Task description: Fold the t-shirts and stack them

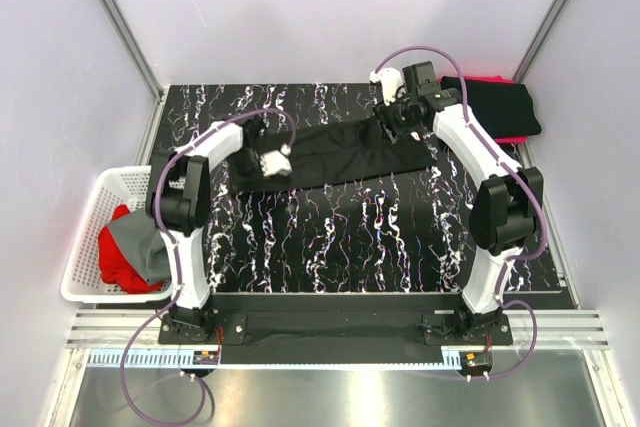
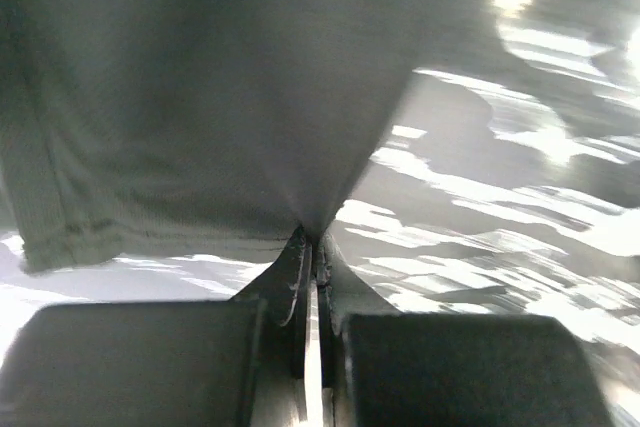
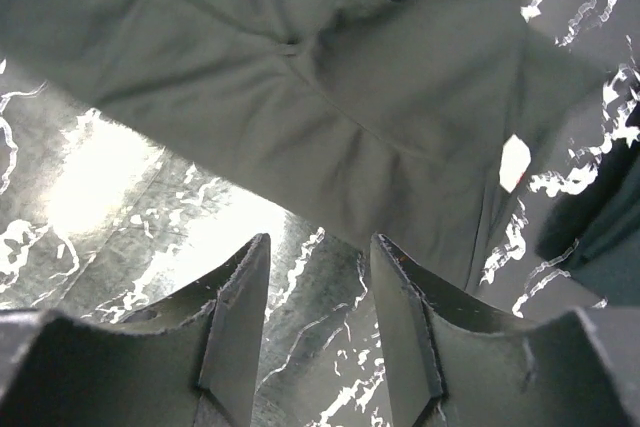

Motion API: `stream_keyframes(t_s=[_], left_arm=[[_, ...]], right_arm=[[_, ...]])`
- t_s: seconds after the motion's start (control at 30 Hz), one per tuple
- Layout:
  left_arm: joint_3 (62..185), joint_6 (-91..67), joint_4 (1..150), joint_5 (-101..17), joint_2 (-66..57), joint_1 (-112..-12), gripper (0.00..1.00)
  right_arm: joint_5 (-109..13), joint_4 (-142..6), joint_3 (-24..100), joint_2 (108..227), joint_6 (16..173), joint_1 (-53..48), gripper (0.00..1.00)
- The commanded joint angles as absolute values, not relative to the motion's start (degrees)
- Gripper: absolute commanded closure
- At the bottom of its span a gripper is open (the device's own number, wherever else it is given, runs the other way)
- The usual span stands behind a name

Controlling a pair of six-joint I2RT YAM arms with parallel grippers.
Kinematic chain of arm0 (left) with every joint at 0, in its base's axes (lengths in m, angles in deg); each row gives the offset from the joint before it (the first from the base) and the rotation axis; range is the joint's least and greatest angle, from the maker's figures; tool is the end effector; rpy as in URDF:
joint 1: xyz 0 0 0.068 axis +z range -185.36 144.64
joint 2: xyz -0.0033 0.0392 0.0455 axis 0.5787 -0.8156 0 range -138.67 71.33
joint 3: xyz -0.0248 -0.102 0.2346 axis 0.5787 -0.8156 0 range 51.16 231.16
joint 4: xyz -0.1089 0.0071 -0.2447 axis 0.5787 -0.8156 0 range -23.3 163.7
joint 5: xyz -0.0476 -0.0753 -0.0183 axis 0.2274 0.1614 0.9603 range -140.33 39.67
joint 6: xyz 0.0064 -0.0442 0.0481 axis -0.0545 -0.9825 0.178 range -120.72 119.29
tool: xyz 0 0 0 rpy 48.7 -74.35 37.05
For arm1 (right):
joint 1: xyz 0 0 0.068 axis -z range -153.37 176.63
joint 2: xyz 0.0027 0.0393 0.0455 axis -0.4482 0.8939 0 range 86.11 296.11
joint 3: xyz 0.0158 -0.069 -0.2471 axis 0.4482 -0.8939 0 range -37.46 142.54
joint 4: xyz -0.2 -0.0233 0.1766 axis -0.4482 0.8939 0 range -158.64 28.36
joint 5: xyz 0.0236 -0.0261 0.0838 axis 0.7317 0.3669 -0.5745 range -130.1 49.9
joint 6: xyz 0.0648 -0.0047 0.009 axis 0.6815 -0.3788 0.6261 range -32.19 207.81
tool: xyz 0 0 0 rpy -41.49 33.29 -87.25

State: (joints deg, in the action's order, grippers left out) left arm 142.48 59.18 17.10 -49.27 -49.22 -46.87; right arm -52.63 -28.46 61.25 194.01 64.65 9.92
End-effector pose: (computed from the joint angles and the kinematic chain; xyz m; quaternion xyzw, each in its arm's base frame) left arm 0.3958 -0.0816 0.1308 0.5835 0.8113 0.0065 0.0370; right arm 0.4136 0.1359 0.2738 -0.3534 0.8634 0.0827 0.3504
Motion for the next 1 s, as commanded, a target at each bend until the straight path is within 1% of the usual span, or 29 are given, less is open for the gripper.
stream_keyframes(t_s=[0.0,0.03,0.1,0.17,0.2,0.23,0.3,0.37,0.43,0.57,0.67,0.8,0.97], left_arm=[[136.3,59.0,4.2,-43.7,-37.7,-51.9,1.00],[132.1,58.6,3.2,-43.2,-35.7,-54.4,1.00],[128.4,56.9,0.6,-42.9,-31.3,-57.2,1.00],[126.0,54.6,-1.7,-40.1,-29.7,-61.3,1.00],[126.1,52.1,-4.8,-38.6,-29.4,-62.5,1.00],[126.7,50.7,-6.3,-35.2,-29.5,-64.4,1.00],[128.4,45.2,-7.7,-32.7,-30.3,-66.1,1.00],[129.9,42.5,-8.5,-28.2,-31.5,-68.5,0.99],[131.1,39.5,-8.3,-24.7,-32.3,-70.7,0.99],[133.2,36.7,-7.7,-22.2,-35.3,-74.8,0.99],[134.2,35.5,-7.6,-21.0,-35.9,-78.5,0.99],[134.4,33.6,-6.6,-20.3,-35.8,-82.9,0.99],[134.9,32.8,-5.1,-20.0,-36.0,-86.1,0.98]], right_arm=[[-48.5,-30.1,61.1,193.2,67.5,10.2,0.48],[-47.4,-30.0,60.7,194.5,67.1,10.5,0.49],[-46.5,-28.8,61.5,196.1,67.6,11.1,0.49],[-47.6,-27.9,62.0,197.8,69.3,11.6,0.49],[-48.5,-28.0,62.5,198.2,70.0,11.9,0.49],[-50.7,-27.7,63.0,199.3,71.7,11.9,0.49],[-53.4,-26.7,66.1,201.1,74.3,12.8,0.49],[-59.3,-24.6,70.4,205.3,78.3,13.8,0.49],[-61.1,-23.7,72.9,209.7,81.5,13.9,0.49],[-62.4,-23.7,78.6,215.5,84.5,13.9,0.50],[-62.9,-24.3,80.5,218.6,86.9,13.9,0.50],[-62.1,-25.4,80.0,220.2,90.1,13.8,0.50],[-61.5,-26.3,80.8,222.5,91.9,13.7,0.50]])
